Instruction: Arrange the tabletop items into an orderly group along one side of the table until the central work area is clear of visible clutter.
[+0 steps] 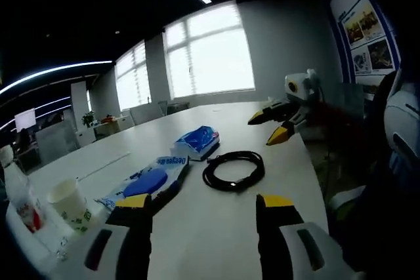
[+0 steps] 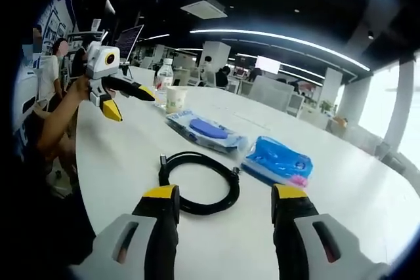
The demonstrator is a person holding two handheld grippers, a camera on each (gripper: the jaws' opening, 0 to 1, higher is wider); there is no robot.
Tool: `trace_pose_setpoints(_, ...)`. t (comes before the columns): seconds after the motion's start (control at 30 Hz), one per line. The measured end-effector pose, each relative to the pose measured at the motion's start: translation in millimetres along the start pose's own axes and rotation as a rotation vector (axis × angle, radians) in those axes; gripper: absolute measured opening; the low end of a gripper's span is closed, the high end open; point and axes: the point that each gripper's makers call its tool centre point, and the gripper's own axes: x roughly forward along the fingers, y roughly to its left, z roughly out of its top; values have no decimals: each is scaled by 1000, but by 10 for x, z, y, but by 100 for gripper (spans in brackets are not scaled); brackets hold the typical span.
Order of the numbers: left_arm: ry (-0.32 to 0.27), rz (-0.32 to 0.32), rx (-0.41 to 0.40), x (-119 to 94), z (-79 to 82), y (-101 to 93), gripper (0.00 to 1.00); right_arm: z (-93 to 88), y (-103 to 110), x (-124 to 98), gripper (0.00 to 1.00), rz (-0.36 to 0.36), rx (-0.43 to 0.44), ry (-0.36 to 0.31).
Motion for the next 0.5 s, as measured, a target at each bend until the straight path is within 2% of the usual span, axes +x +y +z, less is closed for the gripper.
trace_pose_setpoints(0.5, 7, 75, -21, -258, -104, 170, 67, -7, -2, -40, 61, -8, 2, 4)
